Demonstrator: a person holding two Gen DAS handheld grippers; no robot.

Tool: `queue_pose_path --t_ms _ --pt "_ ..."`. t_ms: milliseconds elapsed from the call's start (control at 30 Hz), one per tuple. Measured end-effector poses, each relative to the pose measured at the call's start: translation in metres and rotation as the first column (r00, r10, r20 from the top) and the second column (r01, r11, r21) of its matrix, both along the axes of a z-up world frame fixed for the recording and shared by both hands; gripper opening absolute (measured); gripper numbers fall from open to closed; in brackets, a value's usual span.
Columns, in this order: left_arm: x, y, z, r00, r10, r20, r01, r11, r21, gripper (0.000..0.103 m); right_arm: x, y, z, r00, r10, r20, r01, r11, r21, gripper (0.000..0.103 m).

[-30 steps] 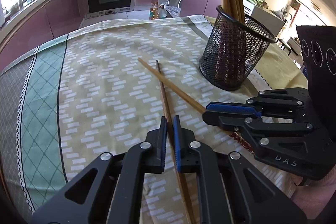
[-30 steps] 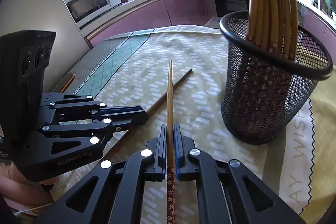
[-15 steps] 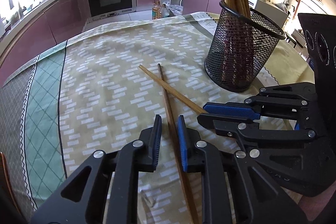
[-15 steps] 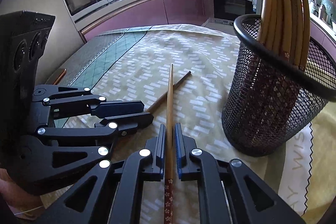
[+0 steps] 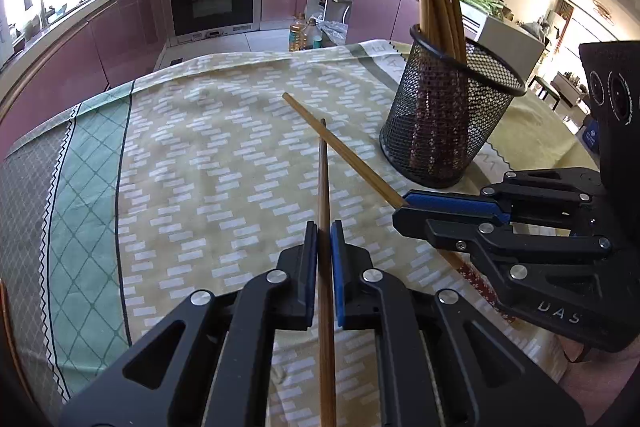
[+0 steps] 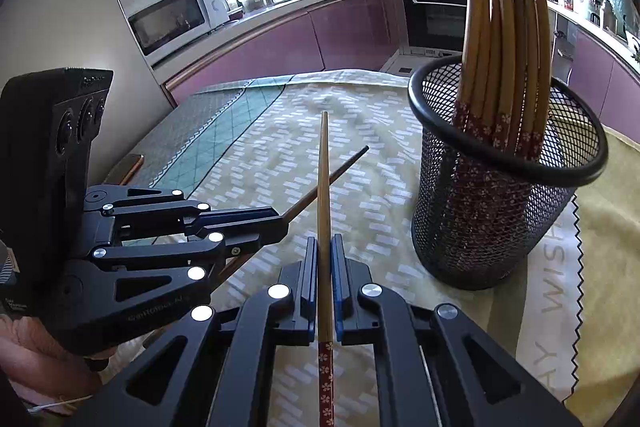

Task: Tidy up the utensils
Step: 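Lift the left gripper's chopstick upright over the cup while the right gripper lifts its own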

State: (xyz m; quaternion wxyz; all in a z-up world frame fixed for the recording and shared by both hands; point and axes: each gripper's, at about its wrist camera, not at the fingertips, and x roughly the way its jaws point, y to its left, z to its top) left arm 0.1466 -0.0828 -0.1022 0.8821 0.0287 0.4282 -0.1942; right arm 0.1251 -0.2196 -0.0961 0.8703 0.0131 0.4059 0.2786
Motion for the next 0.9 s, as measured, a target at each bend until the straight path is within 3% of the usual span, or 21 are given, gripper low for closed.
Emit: queue_pose_path --t_ms 300,567,900 --pt "-0.008 0.011 0.023 1.000 0.003 0.030 -0.001 0.998 -0.069 0.008 -0.007 -0.008 0.018 0.999 -0.006 0.035 0.005 0.999 0.046 0.006" --pt "-0.018 0.022 0.046 0.998 -0.020 0.065 0.031 0.984 -0.175 0.008 -0.017 -0.017 0.036 0.996 -0.019 0.083 0.012 0.996 0.084 0.006" --pt "-0.028 0.026 0.061 0.996 -0.039 0.082 0.057 0.971 -0.234 0.008 -0.022 -0.027 0.047 0.992 -0.039 0.122 0.026 0.994 0.106 0.006"
